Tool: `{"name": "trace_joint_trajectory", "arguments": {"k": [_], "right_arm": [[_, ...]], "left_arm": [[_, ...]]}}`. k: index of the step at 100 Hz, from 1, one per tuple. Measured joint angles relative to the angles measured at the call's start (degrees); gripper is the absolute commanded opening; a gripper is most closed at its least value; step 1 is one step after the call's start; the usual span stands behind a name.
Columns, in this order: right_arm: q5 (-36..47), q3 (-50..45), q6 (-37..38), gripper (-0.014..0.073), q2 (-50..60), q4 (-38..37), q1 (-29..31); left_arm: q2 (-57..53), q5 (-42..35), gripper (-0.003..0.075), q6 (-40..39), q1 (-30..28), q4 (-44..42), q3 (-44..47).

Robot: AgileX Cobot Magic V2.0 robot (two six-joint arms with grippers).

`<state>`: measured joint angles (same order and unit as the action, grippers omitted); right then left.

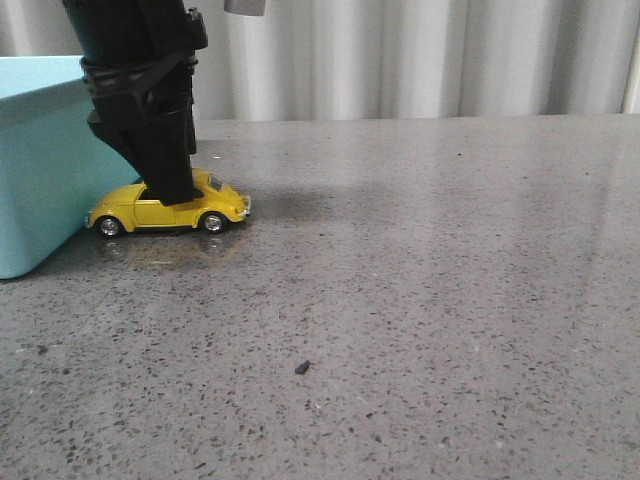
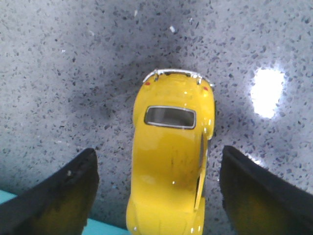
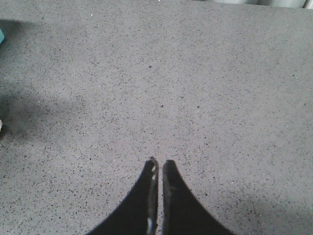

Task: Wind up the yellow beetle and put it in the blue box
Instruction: 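Lift the car with the left gripper up over the blue box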

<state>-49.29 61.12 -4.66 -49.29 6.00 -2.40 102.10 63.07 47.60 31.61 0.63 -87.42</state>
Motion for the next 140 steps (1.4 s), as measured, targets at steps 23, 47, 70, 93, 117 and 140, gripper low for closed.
{"name": "trace_joint_trajectory", "arguments": {"k": [23,47,70,93,117,140], "right_arm": [[0.6,0.0,0.0,-0.0061,0.6,-0.1,0.0],[1.0,0.0,0.0,-0.0061,2.3,-1.2,0.0],[1.0,0.0,0.0,-0.0061,2.5,-1.3,0.0],[1.0,0.0,0.0,-0.0061,2.5,-1.4,0.0],[1.0,0.0,0.0,-0.0061,2.5,-1.4,0.0],[1.0,0.0,0.0,-0.0061,2.5,-1.4,0.0]], "left_arm": [[2.3,-0.1,0.0473,0.0,0.0,0.4,0.0],[2.8,-0.2,0.0469,0.0,0.0,0.4,0.0],[2.8,-0.1,0.0303,0.1,0.0,0.4,0.0],[2.8,0.2,0.0144,0.1,0.0,0.5,-0.1],[2.8,1.4,0.0069,0.1,0.0,0.5,-0.6],[2.8,5.0,0.0059,0.1,0.0,0.5,-6.6]]}}
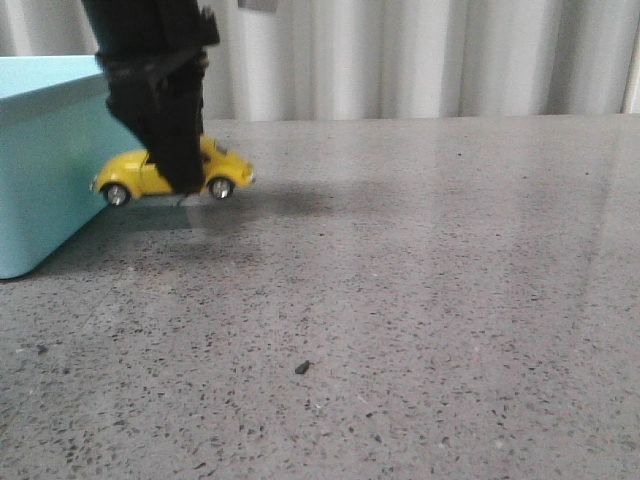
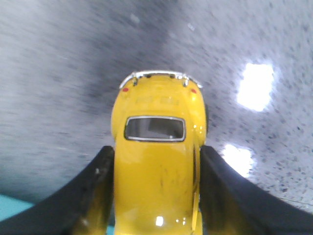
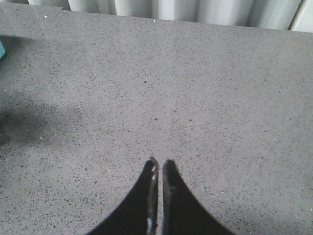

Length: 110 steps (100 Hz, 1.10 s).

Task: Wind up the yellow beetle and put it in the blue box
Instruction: 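Lift the car with the left gripper up over the blue box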

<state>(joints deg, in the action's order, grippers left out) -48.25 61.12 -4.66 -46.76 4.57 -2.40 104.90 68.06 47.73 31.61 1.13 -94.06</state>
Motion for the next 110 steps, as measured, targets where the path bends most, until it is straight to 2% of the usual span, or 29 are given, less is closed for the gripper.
{"name": "trace_joint_trajectory", "arguments": {"k": [40,59,81,110], "right_arm": [[0.0,0.0,0.0,-0.0061,0.0,0.0,0.0],[0.0,0.0,0.0,-0.0061,0.0,0.0,0.0],[0.0,0.0,0.0,-0.0061,0.0,0.0,0.0],[0.0,0.0,0.0,-0.0061,0.0,0.0,0.0]], "left_arm": [[0.0,3.2,0.0059,-1.8,0.0,1.8,-17.0],[0.0,4.0,0.0059,-8.6,0.0,-0.6,-24.0],[-1.0,4.4,0.0059,-14.1,-0.4,-7.5,-25.3],[-2.8,4.5,0.0059,-18.8,-7.6,-8.7,-25.3]]}}
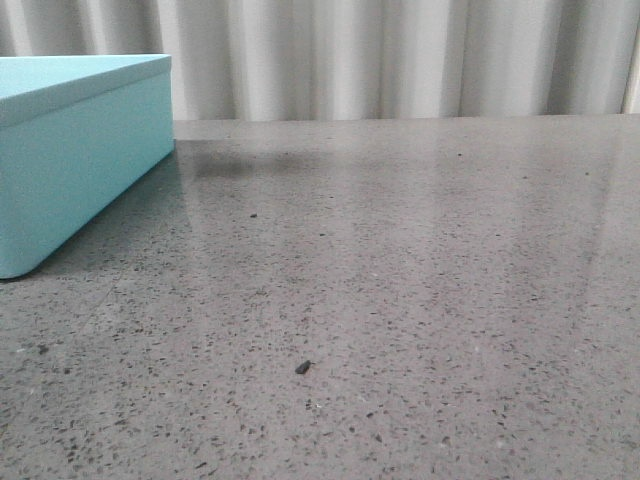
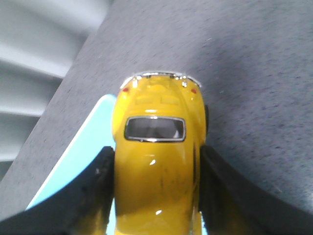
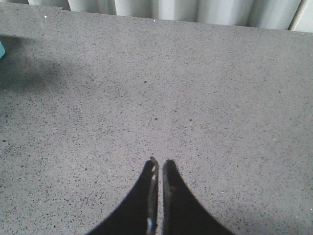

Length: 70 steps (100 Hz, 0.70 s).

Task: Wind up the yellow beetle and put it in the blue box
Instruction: 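Lift the car with the left gripper up over the blue box, then lower the held car down inside the blue box with the left gripper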

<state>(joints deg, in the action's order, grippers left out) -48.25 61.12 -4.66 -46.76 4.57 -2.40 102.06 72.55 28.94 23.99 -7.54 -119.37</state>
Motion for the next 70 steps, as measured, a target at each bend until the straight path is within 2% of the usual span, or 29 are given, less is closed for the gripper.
{"name": "trace_joint_trajectory", "arguments": {"k": [41,70], "right_arm": [[0.0,0.0,0.0,-0.0061,0.0,0.0,0.0],[0.3,0.0,-0.1,-0.0061,0.0,0.0,0.0]], "left_arm": [[-1.0,0.2,0.0059,-1.8,-12.9,7.5,0.7],[-1.1,0.0,0.0059,-2.2,-17.6,12.2,10.2]]}}
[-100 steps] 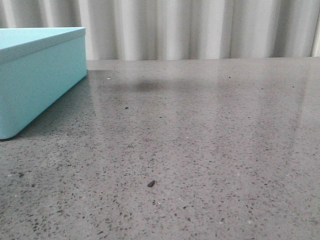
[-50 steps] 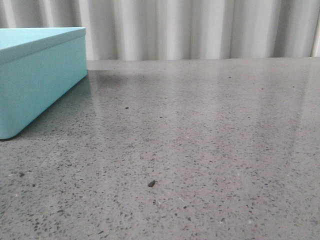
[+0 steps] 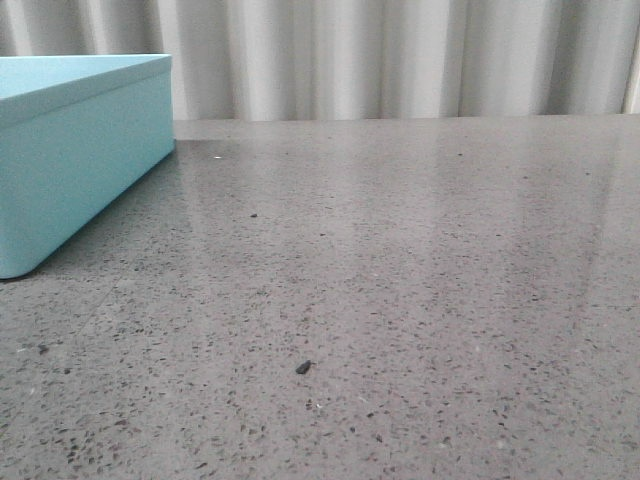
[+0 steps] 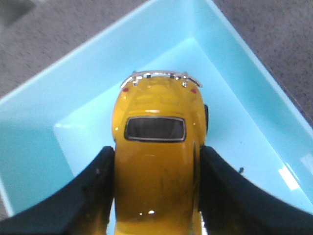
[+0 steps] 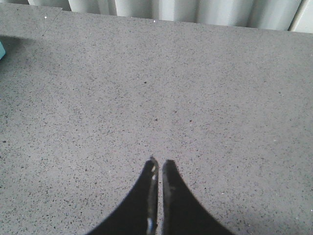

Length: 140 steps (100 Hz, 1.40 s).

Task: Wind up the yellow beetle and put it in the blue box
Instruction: 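Lower the held car down inside the blue box with the left gripper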

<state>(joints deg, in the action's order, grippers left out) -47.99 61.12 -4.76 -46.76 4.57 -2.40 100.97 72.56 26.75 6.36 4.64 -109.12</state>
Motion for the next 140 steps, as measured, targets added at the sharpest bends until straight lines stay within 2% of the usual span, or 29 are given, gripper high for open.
{"name": "trace_joint_trajectory", "arguments": {"k": [28,56,80,140], "right_arm": [[0.1,0.0,0.0,-0.0061,0.0,0.0,0.0],[0.1,0.0,0.1,-0.0061,0.0,0.0,0.0],[0.1,0.0,0.1,-0.0061,0.0,0.0,0.0],[0.1,0.0,0.1,-0.0061,0.0,0.2,0.0]], "left_arm": [[0.0,-0.4,0.0059,-0.3,0.0,0.6,10.7],[0.0,-2.9,0.0059,-1.4,-0.4,0.6,16.0],[0.2,-7.0,0.0059,-1.7,-0.4,0.7,17.1],[5.3,-5.9,0.0068,-1.8,-0.4,1.2,17.9]]}}
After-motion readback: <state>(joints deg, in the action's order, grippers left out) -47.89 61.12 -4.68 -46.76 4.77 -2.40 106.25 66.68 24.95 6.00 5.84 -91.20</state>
